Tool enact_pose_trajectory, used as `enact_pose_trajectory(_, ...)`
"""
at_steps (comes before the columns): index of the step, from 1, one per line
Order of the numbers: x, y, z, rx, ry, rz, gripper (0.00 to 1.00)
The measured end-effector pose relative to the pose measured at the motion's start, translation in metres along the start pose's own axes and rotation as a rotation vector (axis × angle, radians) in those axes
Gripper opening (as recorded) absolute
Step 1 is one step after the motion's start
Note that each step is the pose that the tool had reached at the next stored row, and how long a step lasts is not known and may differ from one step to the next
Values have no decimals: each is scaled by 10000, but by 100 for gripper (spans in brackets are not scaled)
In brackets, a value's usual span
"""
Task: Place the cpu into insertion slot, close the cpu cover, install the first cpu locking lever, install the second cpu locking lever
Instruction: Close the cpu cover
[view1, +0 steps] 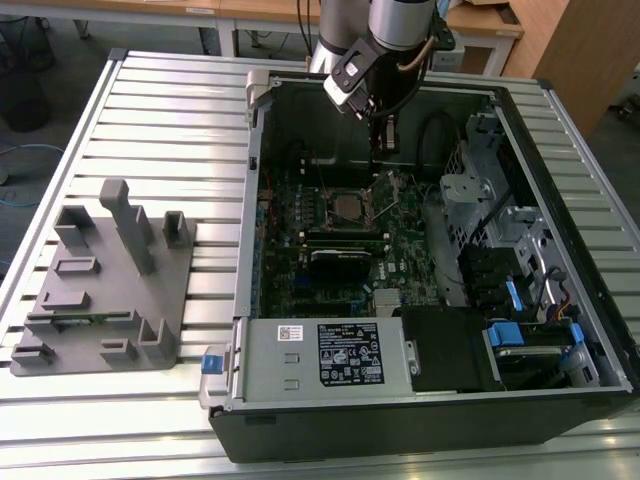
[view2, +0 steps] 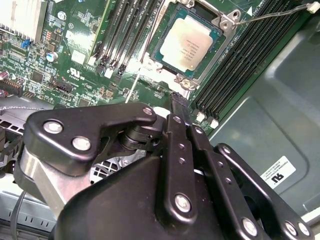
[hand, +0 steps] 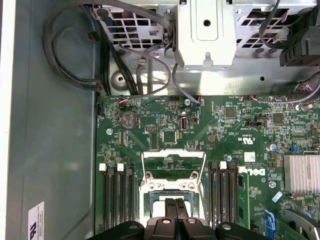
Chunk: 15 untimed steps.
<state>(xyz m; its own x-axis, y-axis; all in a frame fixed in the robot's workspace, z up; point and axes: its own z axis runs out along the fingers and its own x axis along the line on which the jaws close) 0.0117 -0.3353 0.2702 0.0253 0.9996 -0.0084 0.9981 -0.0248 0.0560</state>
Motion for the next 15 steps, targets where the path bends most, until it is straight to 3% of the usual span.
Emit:
enact_pose_trajectory(11,0,5,0,0,1,-3,11)
enact_pose_trajectory(15,1,50,4,0,0,-2,11)
